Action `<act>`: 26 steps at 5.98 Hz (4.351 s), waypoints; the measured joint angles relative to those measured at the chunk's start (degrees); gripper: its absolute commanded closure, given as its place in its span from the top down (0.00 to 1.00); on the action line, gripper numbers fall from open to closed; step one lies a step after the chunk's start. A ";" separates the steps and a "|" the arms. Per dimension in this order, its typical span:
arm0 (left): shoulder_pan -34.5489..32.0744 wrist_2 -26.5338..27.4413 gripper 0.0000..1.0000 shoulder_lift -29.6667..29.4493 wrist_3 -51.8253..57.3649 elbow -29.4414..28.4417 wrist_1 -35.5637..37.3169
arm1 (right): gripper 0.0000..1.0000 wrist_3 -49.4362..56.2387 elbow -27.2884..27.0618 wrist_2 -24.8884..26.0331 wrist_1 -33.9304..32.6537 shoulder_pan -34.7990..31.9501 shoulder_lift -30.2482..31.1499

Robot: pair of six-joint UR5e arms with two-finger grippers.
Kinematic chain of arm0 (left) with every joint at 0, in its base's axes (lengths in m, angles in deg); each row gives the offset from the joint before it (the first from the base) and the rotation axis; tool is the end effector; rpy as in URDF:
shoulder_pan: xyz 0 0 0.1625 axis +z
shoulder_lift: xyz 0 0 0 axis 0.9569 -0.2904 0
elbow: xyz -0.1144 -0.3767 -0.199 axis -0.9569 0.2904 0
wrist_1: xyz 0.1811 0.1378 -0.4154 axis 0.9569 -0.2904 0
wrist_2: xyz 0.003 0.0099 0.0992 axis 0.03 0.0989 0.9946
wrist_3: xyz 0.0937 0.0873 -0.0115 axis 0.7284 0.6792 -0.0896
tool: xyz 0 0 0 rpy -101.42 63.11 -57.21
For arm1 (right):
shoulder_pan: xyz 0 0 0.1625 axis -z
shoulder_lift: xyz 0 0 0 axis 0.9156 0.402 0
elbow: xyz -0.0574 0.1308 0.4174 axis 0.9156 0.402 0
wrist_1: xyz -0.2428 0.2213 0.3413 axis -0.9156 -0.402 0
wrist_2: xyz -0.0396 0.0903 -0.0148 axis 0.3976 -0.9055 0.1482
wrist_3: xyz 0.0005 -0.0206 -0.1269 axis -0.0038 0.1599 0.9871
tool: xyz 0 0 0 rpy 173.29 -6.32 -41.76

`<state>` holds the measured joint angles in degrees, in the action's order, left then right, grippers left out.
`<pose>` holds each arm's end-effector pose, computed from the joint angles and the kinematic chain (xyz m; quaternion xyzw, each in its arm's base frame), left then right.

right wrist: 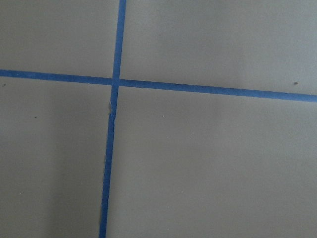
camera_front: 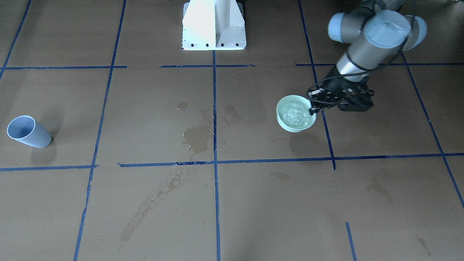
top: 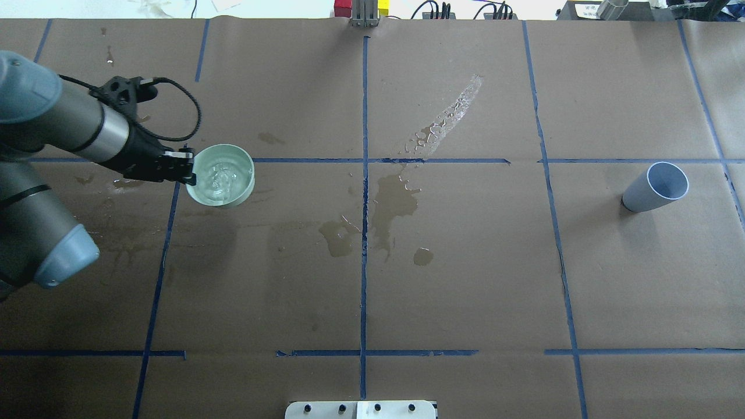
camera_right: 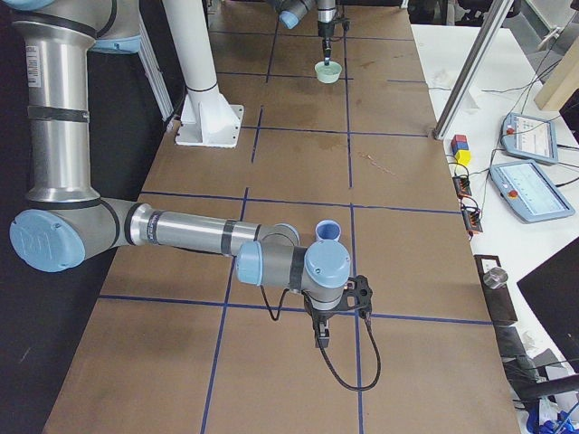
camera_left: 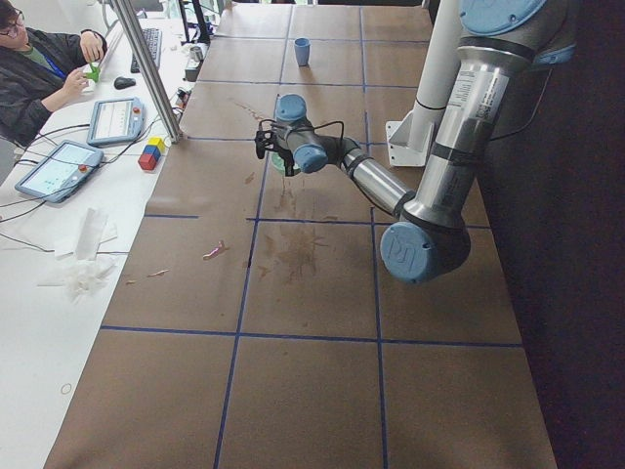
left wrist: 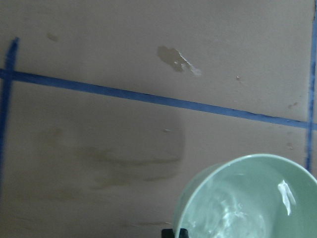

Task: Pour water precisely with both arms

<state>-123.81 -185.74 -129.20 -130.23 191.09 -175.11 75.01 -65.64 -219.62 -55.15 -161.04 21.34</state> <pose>0.3641 -0.5364 0.3789 0.0402 0.4947 -0.0513 0.8666 0.0891 -0.5246 0.7356 0.0265 -0.3668 -0.0306 0.9294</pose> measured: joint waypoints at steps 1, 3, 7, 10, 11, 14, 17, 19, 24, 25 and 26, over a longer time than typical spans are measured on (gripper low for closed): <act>-5.31 -3.73 0.00 5.26 8.08 -1.34 -3.13 | 1.00 -0.03 0.01 -0.03 0.24 0.00 0.20; -15.40 -11.30 0.00 10.33 24.11 -8.06 -5.33 | 1.00 -0.04 0.02 -0.05 0.33 0.00 0.35; -18.70 -13.97 0.00 11.96 27.77 -20.29 -14.98 | 1.00 -0.04 0.02 -0.05 0.34 0.00 0.37; -18.32 -13.93 0.00 11.56 25.51 -22.18 -16.67 | 1.00 -0.04 0.02 -0.05 0.34 0.00 0.37; -17.63 -13.93 0.00 11.48 25.13 -22.21 -16.76 | 1.00 -0.01 0.02 -0.05 0.34 0.00 0.37; -14.49 -13.81 0.03 11.42 24.85 -22.25 -17.78 | 1.00 0.05 0.10 0.04 0.34 0.00 0.40; -12.87 -13.67 0.19 11.42 24.95 -22.64 -17.89 | 1.00 0.05 0.11 0.04 0.34 0.00 0.46; -12.49 -13.62 0.51 11.42 25.04 -23.00 -17.90 | 1.00 0.05 0.11 0.04 0.34 0.00 0.46; -14.01 -10.17 1.00 11.67 27.02 -19.51 -17.29 | 1.00 0.14 -0.21 0.04 0.43 0.00 0.44; -15.83 -9.32 1.00 11.80 31.97 -19.11 -15.11 | 1.00 0.23 -0.23 0.04 0.43 0.00 0.40; -19.41 -9.03 1.00 11.78 40.25 -18.63 -9.95 | 1.00 0.29 -0.24 0.04 0.43 0.00 0.38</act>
<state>-143.22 -194.78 -117.42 -89.98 172.45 -185.06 75.30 -65.88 -219.58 -54.72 -161.04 21.72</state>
